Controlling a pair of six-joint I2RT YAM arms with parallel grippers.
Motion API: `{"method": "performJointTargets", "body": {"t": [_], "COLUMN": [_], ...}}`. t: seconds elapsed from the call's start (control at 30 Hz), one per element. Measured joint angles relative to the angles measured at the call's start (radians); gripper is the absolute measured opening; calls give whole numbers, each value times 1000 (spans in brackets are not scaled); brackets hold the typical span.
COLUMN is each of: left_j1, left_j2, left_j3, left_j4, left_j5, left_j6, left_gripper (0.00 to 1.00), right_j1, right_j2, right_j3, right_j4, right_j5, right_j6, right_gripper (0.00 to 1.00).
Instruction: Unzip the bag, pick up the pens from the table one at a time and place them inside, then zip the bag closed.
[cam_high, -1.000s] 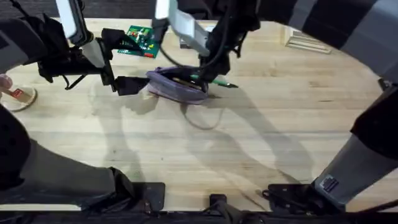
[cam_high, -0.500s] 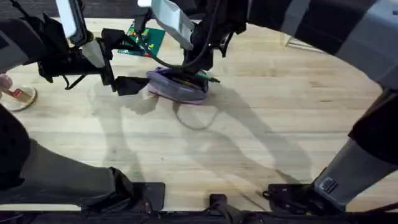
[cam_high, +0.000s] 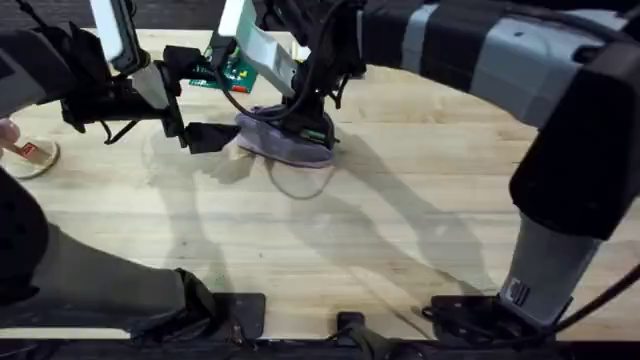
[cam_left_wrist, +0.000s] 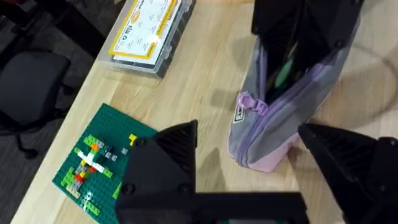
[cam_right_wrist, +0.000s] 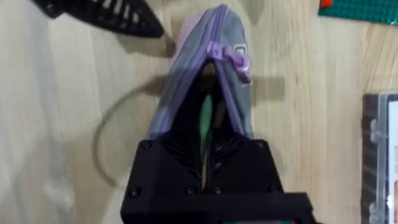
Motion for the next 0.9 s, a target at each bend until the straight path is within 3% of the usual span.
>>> {"method": "performJointTargets", "body": {"t": [0.47, 0.5, 0.67, 0.9], "left_j1": [0, 0, 0, 0], "left_j2": [0, 0, 0, 0], "left_j3": [0, 0, 0, 0], "left_j4": [0, 0, 0, 0], "left_j5": [0, 0, 0, 0], "left_j6": [0, 0, 0, 0], "left_gripper": [992, 992, 992, 992], "right_j1": [15, 23, 24, 24], "right_j2": [39, 45, 47, 47], "right_j3": [0, 0, 0, 0], "right_j4": [128, 128, 128, 128], "right_j5": [-15, -15, -14, -14], "right_j6": [29, 38, 33, 32], "right_gripper": [32, 281, 954, 998]}}
